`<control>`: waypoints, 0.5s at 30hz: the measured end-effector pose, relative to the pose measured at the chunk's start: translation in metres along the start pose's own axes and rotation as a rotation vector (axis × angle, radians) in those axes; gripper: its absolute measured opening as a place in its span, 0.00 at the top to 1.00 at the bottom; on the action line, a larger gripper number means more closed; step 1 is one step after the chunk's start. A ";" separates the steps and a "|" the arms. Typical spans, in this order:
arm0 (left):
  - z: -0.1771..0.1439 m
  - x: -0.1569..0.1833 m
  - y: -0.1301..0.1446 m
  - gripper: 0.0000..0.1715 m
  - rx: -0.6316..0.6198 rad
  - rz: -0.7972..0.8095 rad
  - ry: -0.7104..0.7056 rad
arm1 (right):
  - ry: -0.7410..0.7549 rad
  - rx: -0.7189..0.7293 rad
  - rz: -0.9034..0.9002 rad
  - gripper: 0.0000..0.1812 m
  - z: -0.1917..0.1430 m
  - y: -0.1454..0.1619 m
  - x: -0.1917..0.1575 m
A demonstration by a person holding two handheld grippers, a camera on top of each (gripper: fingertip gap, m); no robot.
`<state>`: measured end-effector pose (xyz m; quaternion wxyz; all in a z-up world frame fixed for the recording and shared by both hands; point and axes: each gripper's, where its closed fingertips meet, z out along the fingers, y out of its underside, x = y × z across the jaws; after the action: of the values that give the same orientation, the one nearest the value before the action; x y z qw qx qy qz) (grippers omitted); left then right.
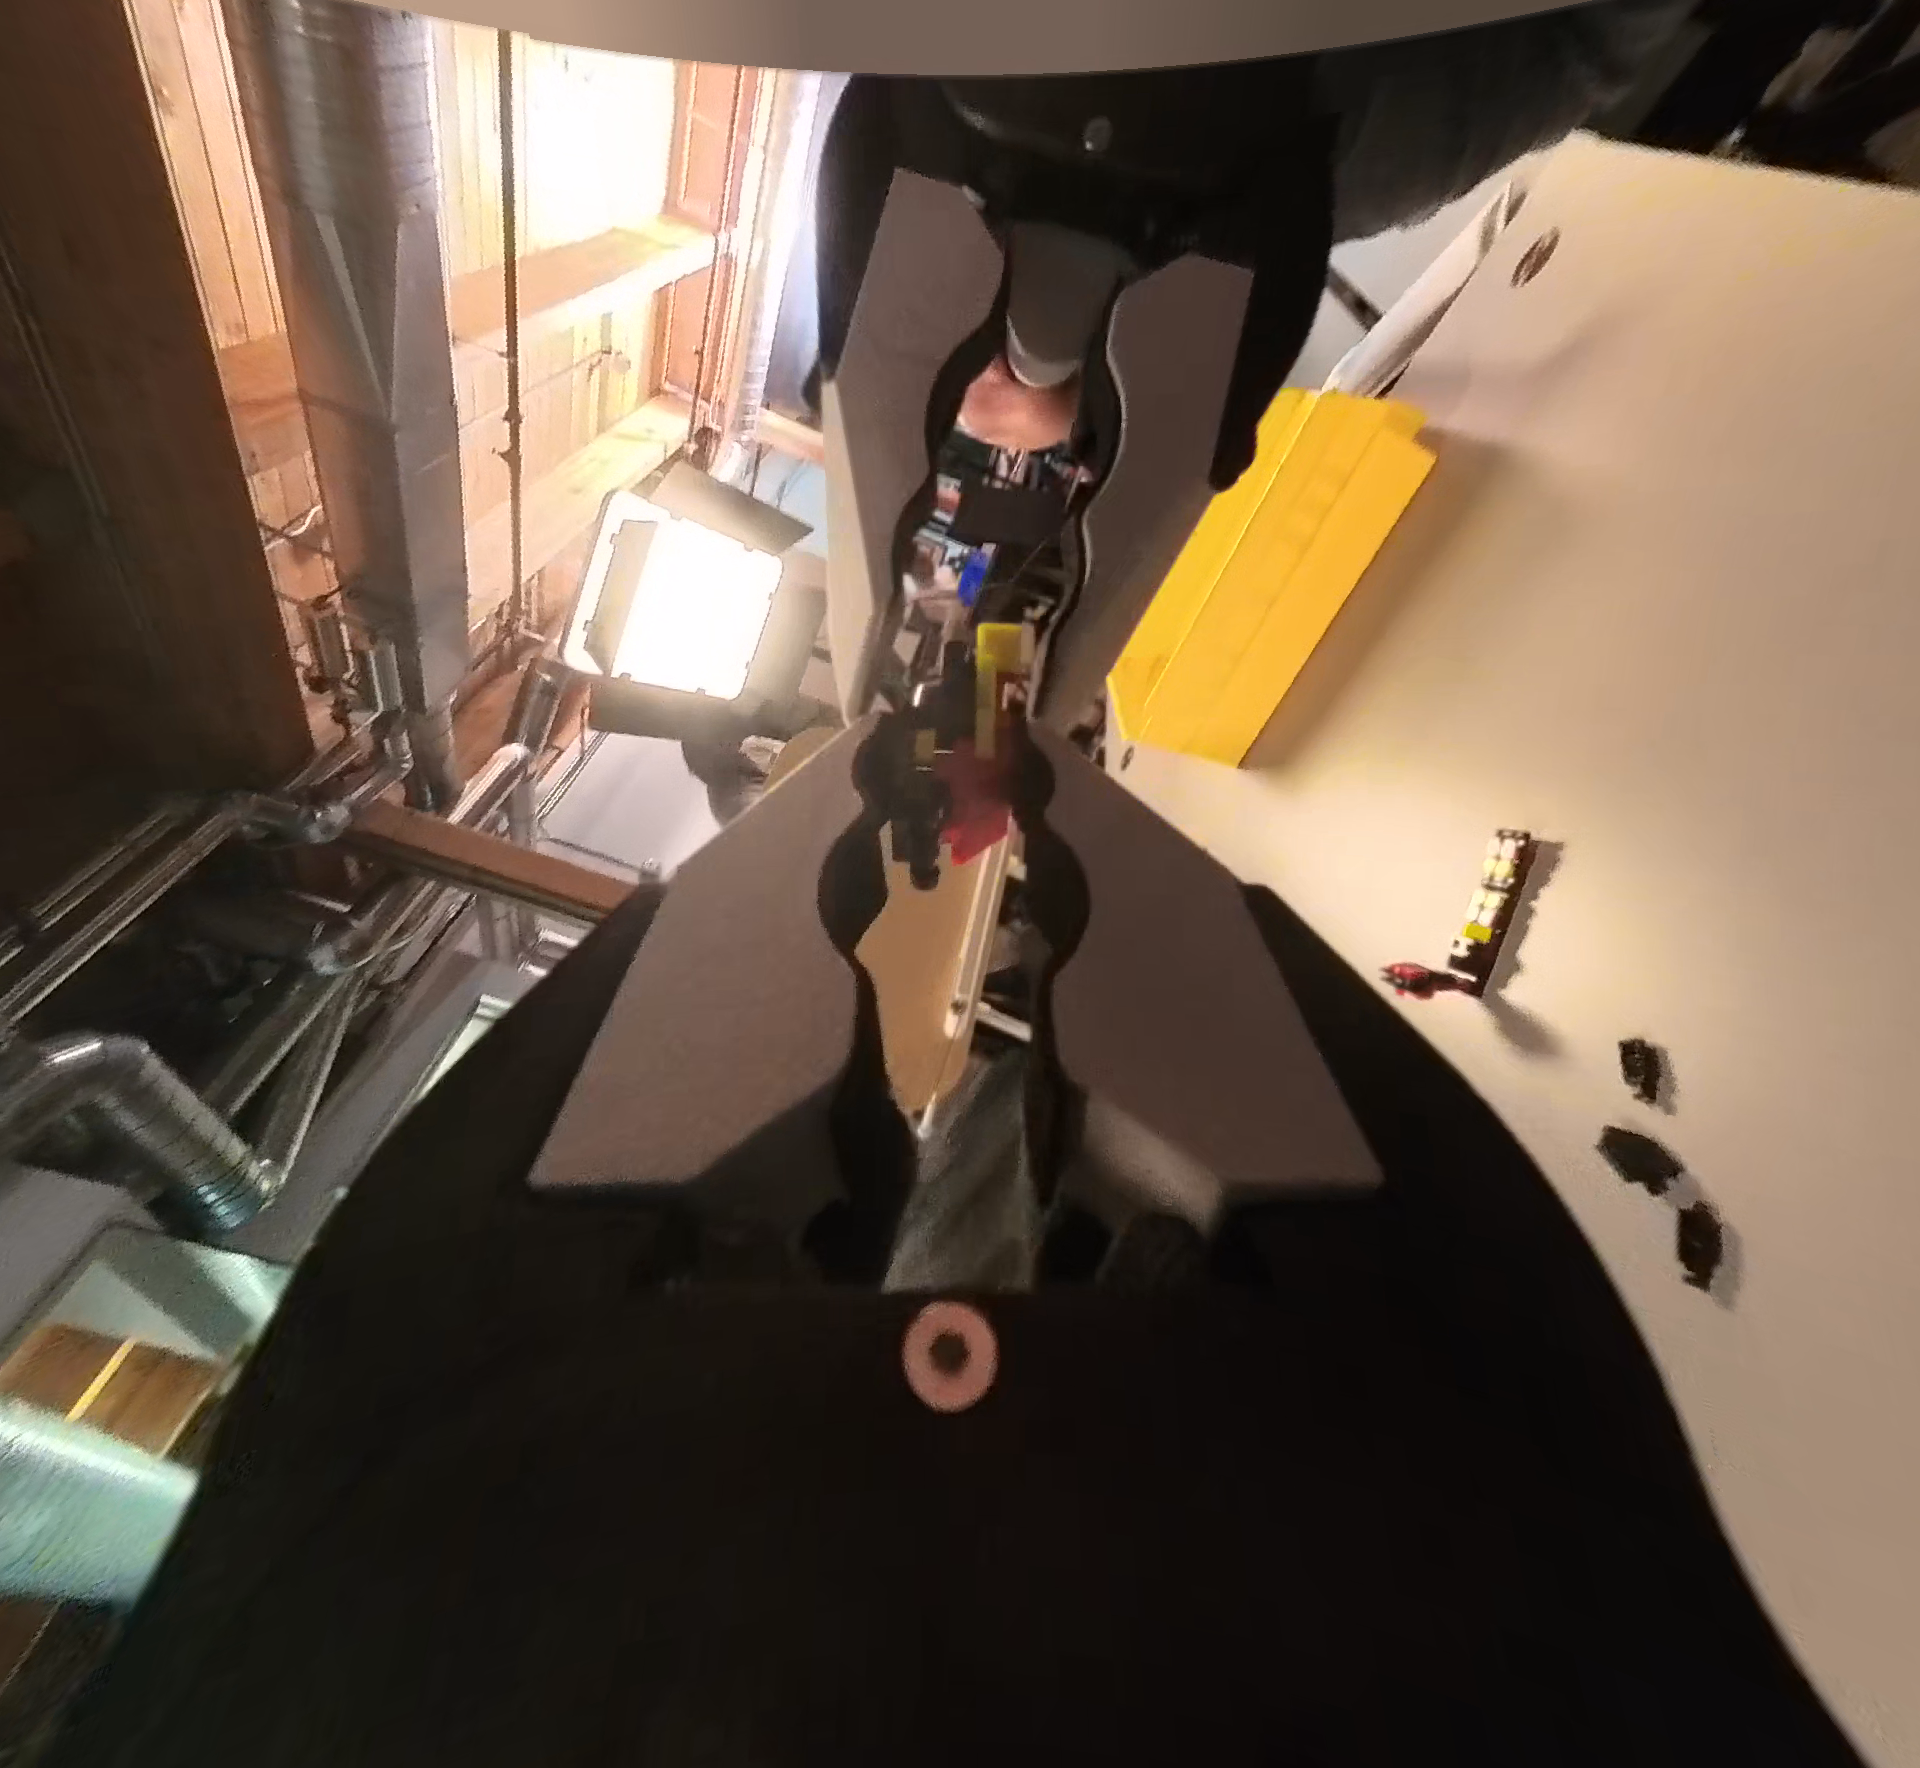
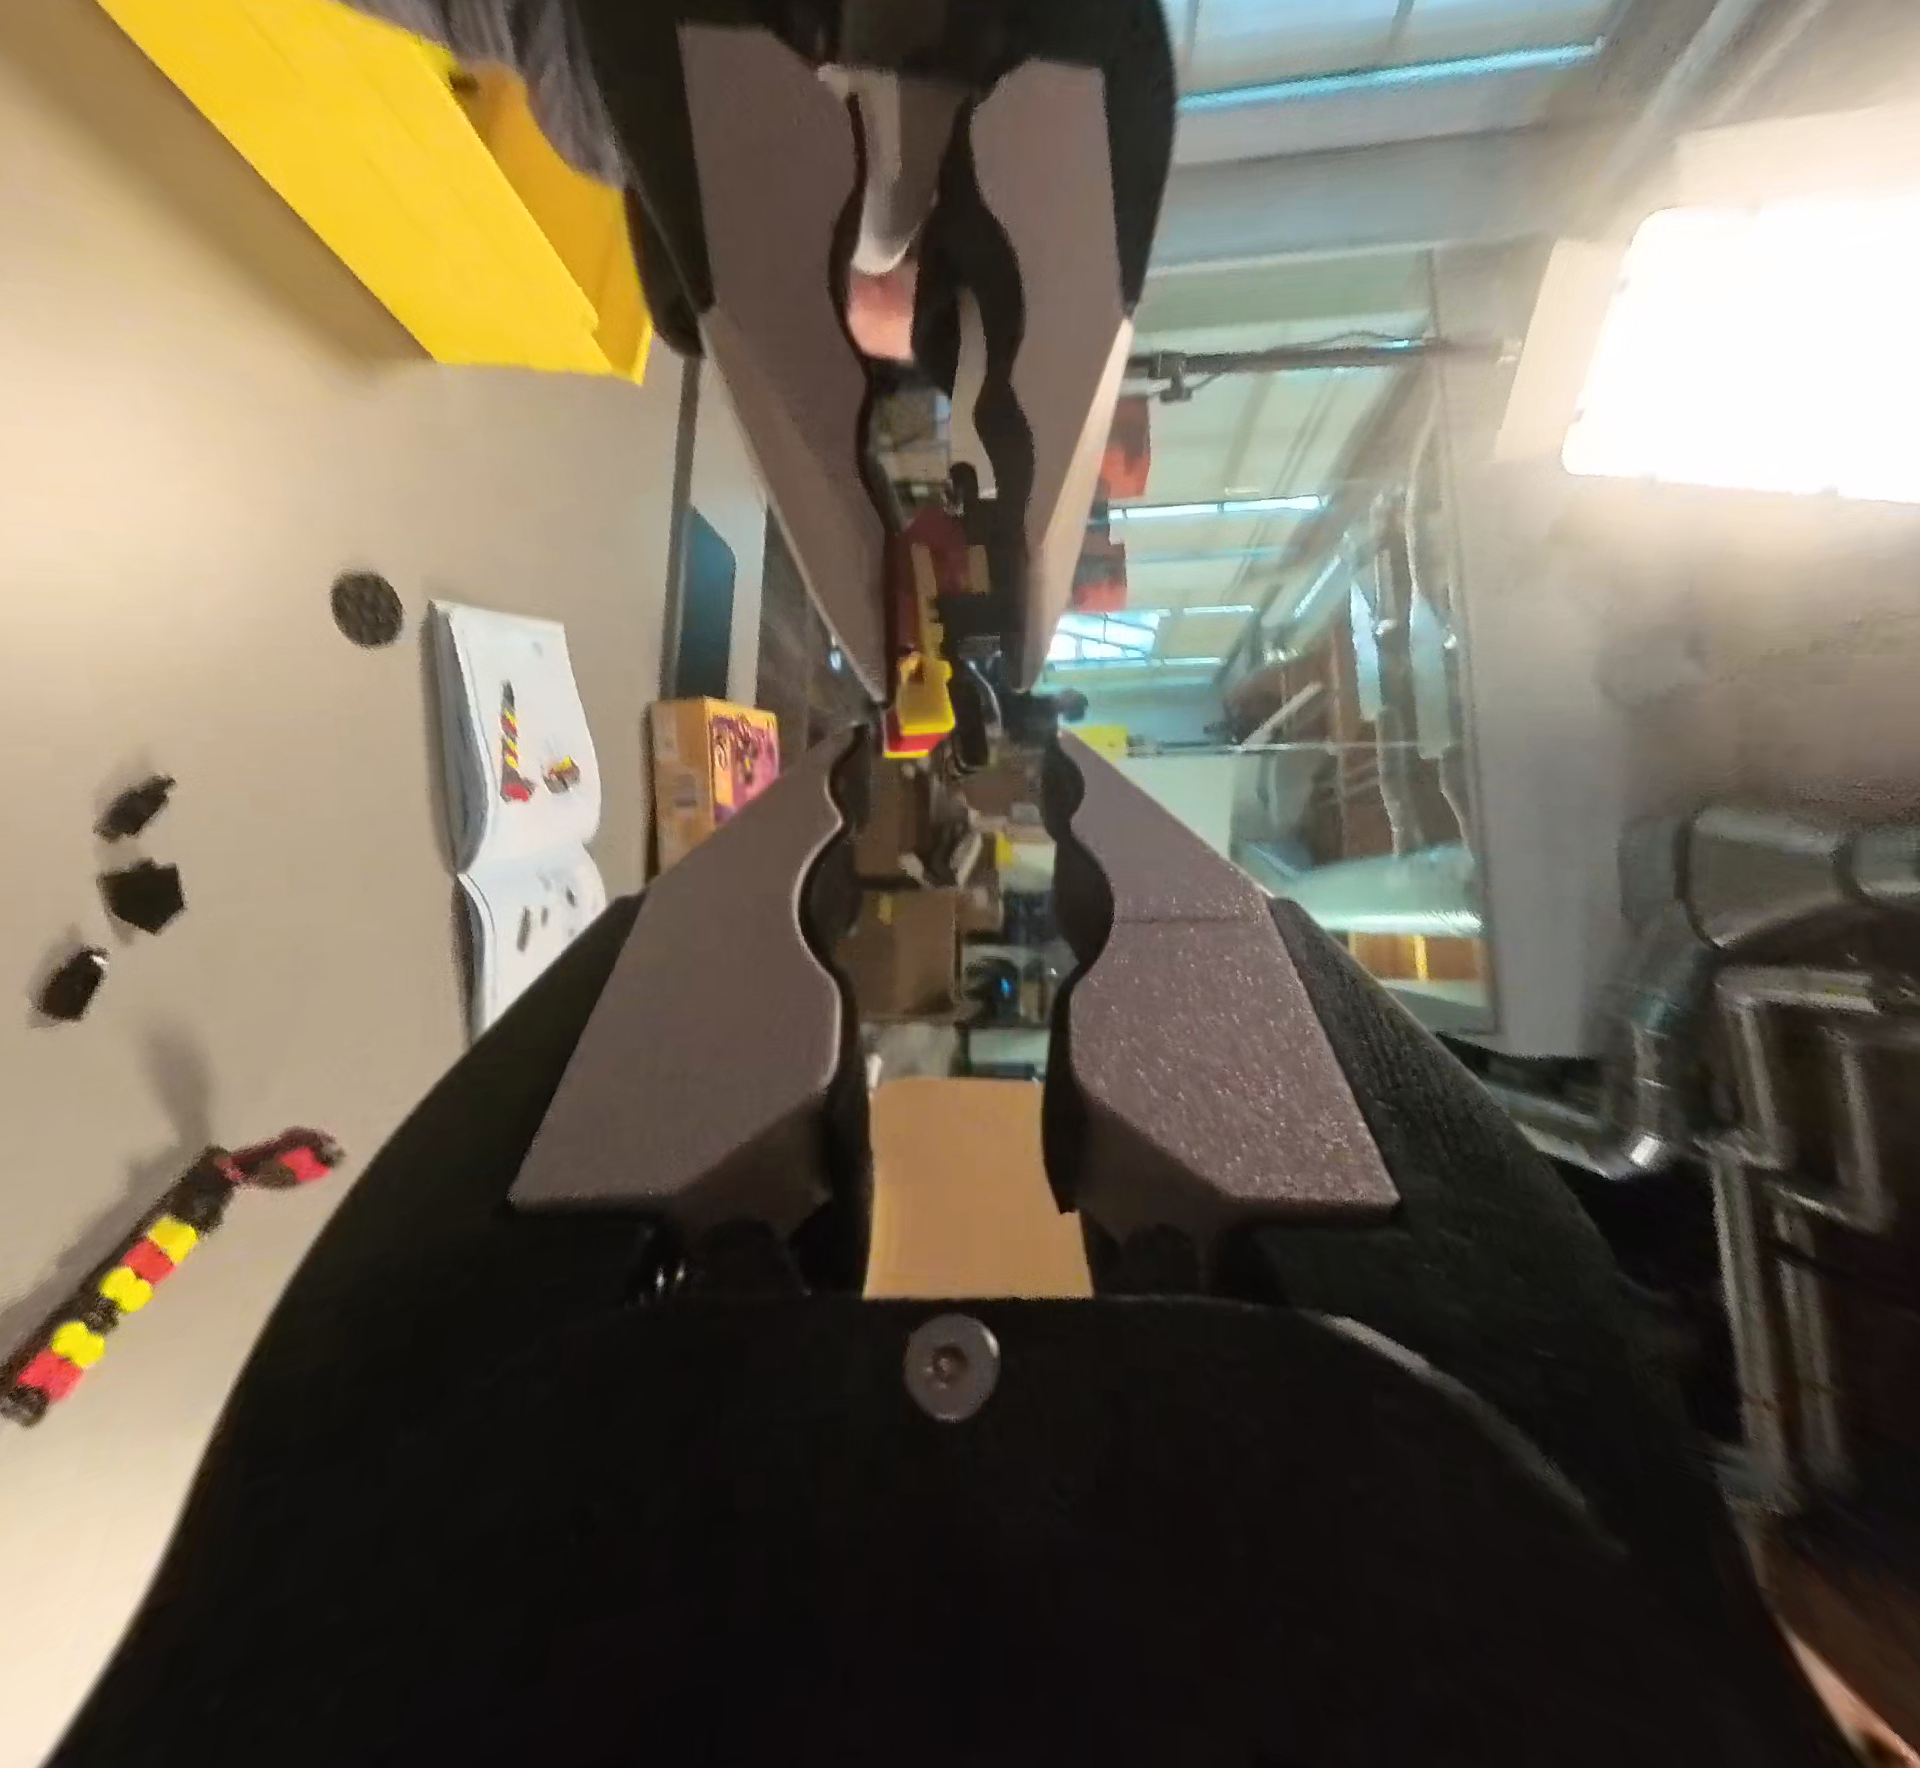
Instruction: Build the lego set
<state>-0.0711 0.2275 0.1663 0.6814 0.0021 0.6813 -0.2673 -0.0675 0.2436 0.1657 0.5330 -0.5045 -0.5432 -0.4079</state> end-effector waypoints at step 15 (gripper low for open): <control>0.005 0.000 0.012 0.89 -0.089 0.036 -0.015 | 0.013 -0.175 -0.140 0.85 0.021 0.019 -0.007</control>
<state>-0.0619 0.2358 0.1625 0.6907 -0.0178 0.6872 -0.2246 -0.0534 0.2662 0.1549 0.4605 -0.5075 -0.5359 -0.4931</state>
